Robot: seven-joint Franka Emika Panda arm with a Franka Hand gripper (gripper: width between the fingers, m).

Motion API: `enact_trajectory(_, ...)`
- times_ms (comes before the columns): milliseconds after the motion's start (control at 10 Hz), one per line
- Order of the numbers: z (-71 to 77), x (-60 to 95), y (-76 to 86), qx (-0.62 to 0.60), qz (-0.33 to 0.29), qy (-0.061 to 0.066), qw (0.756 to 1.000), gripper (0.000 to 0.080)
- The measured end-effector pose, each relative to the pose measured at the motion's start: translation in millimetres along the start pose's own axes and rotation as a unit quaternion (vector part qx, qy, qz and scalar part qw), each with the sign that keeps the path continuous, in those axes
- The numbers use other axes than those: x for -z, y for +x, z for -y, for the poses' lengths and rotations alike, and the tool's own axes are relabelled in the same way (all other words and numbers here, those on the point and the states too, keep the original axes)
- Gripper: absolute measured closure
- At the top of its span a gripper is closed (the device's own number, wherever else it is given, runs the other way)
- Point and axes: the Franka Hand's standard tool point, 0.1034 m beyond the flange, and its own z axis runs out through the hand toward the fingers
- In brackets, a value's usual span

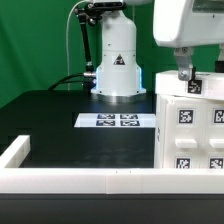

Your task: Assemble cabinet

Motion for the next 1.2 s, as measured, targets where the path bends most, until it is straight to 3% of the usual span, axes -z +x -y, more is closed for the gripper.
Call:
enact_trajectory(200,0.0,-1.9,-0.5,-0.010,0.001,0.000,1.000,0.0002)
enact_trajectory(400,-1.3,-1.6,-1.1,-0.021,0.001,-0.001,1.000,0.0243)
enact_trajectory(600,-1.8,-1.7,-1.5,-0.043,0.001,-0.001,0.999,0.0242)
enact_trajectory(700,-1.8,-1.6,-1.5,-0.113,0.001,-0.001,0.994,0.0242)
enact_trajectory(900,-2.3,-1.5,-1.6,-0.256,0.001,-0.001,0.967,0.0241)
enact_trajectory(1200,0.7,0.5,3.1,-0.464,-0.006,-0.003,0.886,0.0240)
